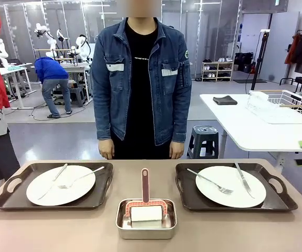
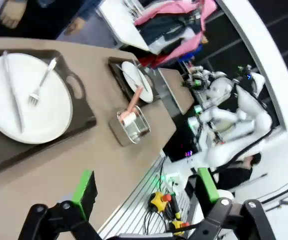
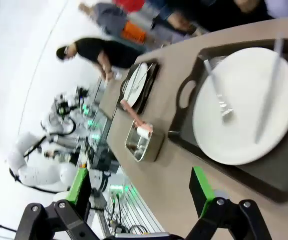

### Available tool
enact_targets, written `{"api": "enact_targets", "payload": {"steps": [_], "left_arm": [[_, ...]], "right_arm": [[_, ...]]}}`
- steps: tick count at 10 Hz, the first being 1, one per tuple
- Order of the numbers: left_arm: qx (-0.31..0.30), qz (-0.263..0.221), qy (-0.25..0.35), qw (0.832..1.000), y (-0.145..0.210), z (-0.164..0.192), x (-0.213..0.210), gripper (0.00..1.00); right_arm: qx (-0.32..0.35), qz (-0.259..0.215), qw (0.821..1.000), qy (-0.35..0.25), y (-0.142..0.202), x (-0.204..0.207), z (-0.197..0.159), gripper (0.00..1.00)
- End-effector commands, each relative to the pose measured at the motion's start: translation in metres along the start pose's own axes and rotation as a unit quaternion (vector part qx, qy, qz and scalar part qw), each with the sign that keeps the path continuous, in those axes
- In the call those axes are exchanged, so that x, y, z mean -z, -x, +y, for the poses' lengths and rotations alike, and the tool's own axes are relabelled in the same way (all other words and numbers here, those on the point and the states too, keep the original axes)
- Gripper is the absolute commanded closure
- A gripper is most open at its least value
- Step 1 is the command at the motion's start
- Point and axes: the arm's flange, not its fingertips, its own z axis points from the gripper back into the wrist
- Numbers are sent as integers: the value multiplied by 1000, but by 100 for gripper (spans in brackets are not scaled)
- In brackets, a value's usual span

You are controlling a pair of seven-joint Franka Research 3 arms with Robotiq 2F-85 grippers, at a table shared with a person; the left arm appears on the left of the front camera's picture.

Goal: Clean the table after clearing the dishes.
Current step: When the left (or right) Handle tray is removed, use the left hand (or right hand) to clean the left (or right) side of the table with the Lint Roller.

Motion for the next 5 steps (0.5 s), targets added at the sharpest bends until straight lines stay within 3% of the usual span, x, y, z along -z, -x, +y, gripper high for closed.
{"api": "enact_targets", "payload": {"steps": [1, 3, 4, 5], "left_arm": [[-44, -36, -34, 998, 14, 13, -49, 0], [-39, -81, -51, 995, 38, 2, -87, 0], [-37, -65, -65, 995, 33, 4, -83, 0], [-50, -73, -58, 994, 40, 14, -80, 0]], "right_arm": [[39, -34, 999, 9, 14, -28, -12, 0], [36, -41, 998, 38, 27, -47, -20, 0], [20, -34, 998, 58, 25, -40, -16, 0], [38, -52, 998, 27, 26, -55, -24, 0]]}}
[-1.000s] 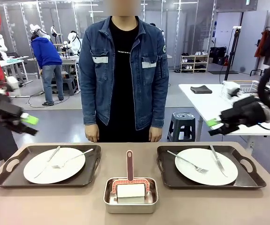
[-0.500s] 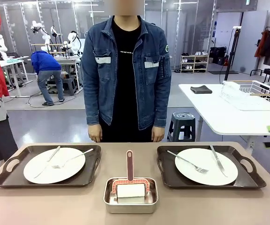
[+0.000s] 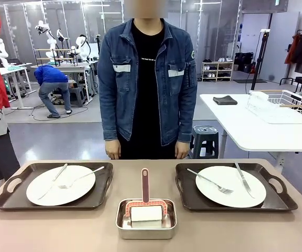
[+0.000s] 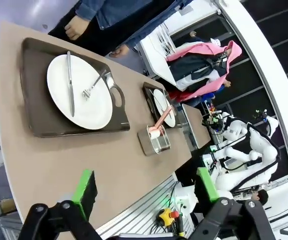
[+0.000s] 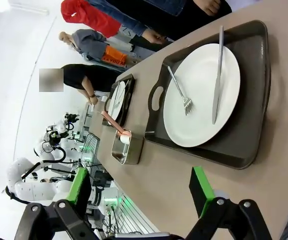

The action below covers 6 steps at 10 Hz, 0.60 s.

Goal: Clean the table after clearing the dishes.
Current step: When the left (or right) Handle tray is removed, use the left hand (or right hand) to clean the left (or right) side of the table with the Lint Roller.

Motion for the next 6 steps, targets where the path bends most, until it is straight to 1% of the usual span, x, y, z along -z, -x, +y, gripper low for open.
{"api": "enact_targets", "payload": {"steps": [1, 6], "left_arm": [[0, 9, 8, 1000, -2, 2, 10, 0], [0, 9, 8, 1000, -2, 2, 10, 0]], "right_arm": [[3, -3, 1000, -11, 1, 0, 0, 0], [3, -3, 1000, -11, 1, 0, 0, 0]]}}
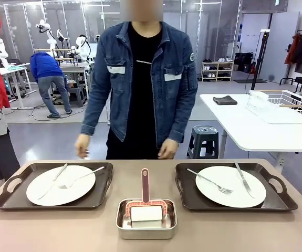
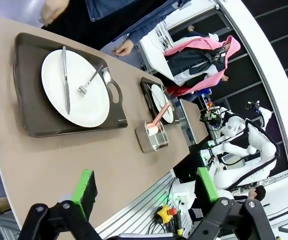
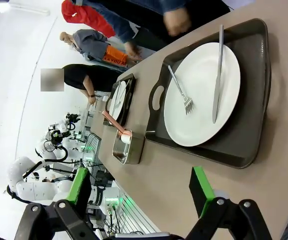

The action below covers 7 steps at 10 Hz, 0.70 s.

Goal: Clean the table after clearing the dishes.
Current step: When the left (or right) Handle tray is removed, use the left hand (or right hand) to clean the left (or right) side of the table with the Lint Roller.

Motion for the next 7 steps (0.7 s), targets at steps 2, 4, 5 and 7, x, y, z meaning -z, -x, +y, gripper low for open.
{"api": "enact_targets", "payload": {"steps": [2, 4, 5, 7], "left_arm": [[1, -5, 1, 1000, 1, 0, -3, 0], [1, -5, 1, 1000, 1, 0, -3, 0], [1, -5, 1, 1000, 1, 0, -3, 0], [1, -5, 1, 1000, 1, 0, -3, 0]], "right_arm": [[1, -4, 1000, -8, 0, 0, 2, 0], [1, -4, 1000, -8, 0, 0, 2, 0], [1, -4, 1000, -8, 0, 0, 2, 0], [1, -4, 1000, -8, 0, 0, 2, 0]]}}
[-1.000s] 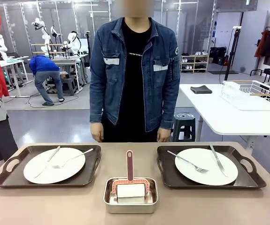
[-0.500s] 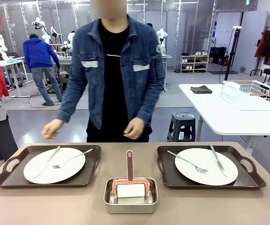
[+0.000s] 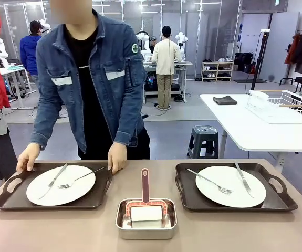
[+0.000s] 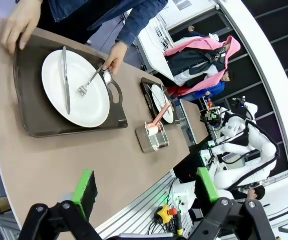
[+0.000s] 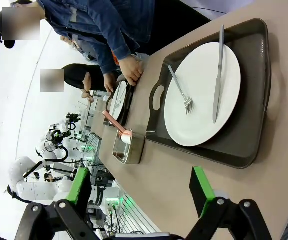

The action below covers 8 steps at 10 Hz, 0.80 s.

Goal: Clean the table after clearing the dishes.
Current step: When the left (or right) Handle tray is removed, use the left hand (or right hand) to clean the left (or right) side of the table with the Lint Roller.

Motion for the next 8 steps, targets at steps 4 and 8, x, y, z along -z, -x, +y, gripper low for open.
{"api": "enact_targets", "payload": {"steps": [4, 8], "left_arm": [[2, -5, 2, 1000, 1, 0, -3, 0], [2, -5, 2, 1000, 1, 0, -3, 0]], "right_arm": [[1, -4, 1000, -7, 0, 0, 2, 0], [1, -4, 1000, -7, 0, 0, 2, 0]]}}
